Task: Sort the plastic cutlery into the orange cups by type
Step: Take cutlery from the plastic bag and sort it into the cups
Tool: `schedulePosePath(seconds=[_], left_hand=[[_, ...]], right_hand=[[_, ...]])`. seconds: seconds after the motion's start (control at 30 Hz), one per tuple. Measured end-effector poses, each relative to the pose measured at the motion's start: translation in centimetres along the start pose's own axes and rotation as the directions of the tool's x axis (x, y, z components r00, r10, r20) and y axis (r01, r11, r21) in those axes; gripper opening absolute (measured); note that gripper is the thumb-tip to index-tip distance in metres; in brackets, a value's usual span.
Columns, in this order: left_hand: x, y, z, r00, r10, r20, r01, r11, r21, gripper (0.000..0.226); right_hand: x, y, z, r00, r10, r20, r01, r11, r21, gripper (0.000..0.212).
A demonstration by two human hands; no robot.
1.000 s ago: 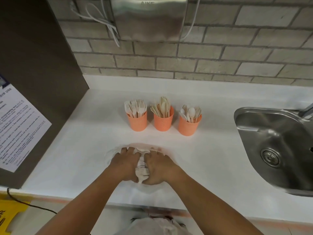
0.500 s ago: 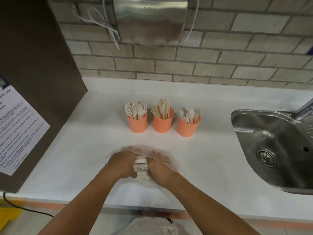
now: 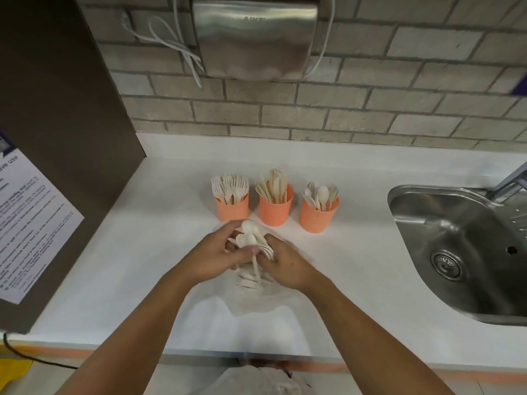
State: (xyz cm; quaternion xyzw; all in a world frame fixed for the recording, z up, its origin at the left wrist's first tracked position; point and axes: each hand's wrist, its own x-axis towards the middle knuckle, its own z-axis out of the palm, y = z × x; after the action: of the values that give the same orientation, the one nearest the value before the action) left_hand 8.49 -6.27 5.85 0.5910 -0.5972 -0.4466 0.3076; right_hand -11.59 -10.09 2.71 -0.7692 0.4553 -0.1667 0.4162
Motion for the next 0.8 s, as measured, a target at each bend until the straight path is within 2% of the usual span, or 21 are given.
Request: schedulePosePath(seconds=[0.07, 0.17, 0.23, 0.33, 0.43, 0.53, 0.6, 0.67, 0.7, 0.8], left_hand=[[0.5, 0.9, 0.7, 0.996, 0.028, -0.084, -0.024, 0.999, 0.043, 0.042], [1.4, 1.1, 2.3, 0.969, 0.186, -0.163, -0.121, 0.931, 0.344, 0.025], [2.0, 1.2, 3.0, 0.921, 0.269, -0.283, -0.148, 0.911, 0.386, 0.014], [3.0, 1.5, 3.4, 0.826, 0.336, -0.452, -0.169, 0.913, 0.37, 0.023], [3.8, 1.8, 3.3, 0.791, 0.342, -0.507, -0.193, 0.926, 0.325, 0.028], [4.5, 2.2, 2.9, 0.775, 0.308, -0.551, -0.162, 0.941, 0.298, 0.021], [4.9, 2.6, 3.1, 0.77, 0.274, -0.576, -0.122, 0.949, 0.289, 0.012], [5.1, 3.2, 3.4, 0.779, 0.218, -0.589, -0.079, 0.964, 0.253, 0.008], [5.0, 3.6, 3.4, 0.784, 0.19, -0.591, -0.077, 0.974, 0.212, 0.013], [4.4, 4.4, 3.4, 0.832, 0.14, -0.538, -0.173, 0.985, -0.011, 0.052]], right_hand=[[0.4, -0.1, 0.2, 0.999, -0.043, -0.006, 0.043, 0.999, 0.011, 0.007], [0.9, -0.9, 0.7, 0.999, -0.031, -0.04, 0.034, 0.996, 0.079, 0.015], [1.1, -1.7, 0.6, 0.997, -0.029, -0.074, 0.041, 0.986, 0.161, 0.022], [1.4, -2.2, 0.1, 0.994, -0.056, -0.093, 0.074, 0.975, 0.207, 0.032], [1.5, -2.2, -0.7, 0.998, -0.046, -0.05, 0.057, 0.968, 0.246, 0.037], [1.6, -2.1, -1.4, 0.996, -0.08, 0.026, 0.072, 0.967, 0.245, 0.065], [1.8, -1.9, -1.4, 0.997, -0.075, 0.015, 0.072, 0.984, 0.162, 0.082], [2.0, -1.8, -1.5, 0.998, -0.053, -0.047, 0.058, 0.99, 0.128, 0.065], [2.0, -1.9, -1.8, 0.997, -0.043, -0.069, 0.053, 0.986, 0.16, 0.055], [1.4, -2.4, -2.8, 0.996, -0.048, -0.071, 0.07, 0.934, 0.349, 0.044]])
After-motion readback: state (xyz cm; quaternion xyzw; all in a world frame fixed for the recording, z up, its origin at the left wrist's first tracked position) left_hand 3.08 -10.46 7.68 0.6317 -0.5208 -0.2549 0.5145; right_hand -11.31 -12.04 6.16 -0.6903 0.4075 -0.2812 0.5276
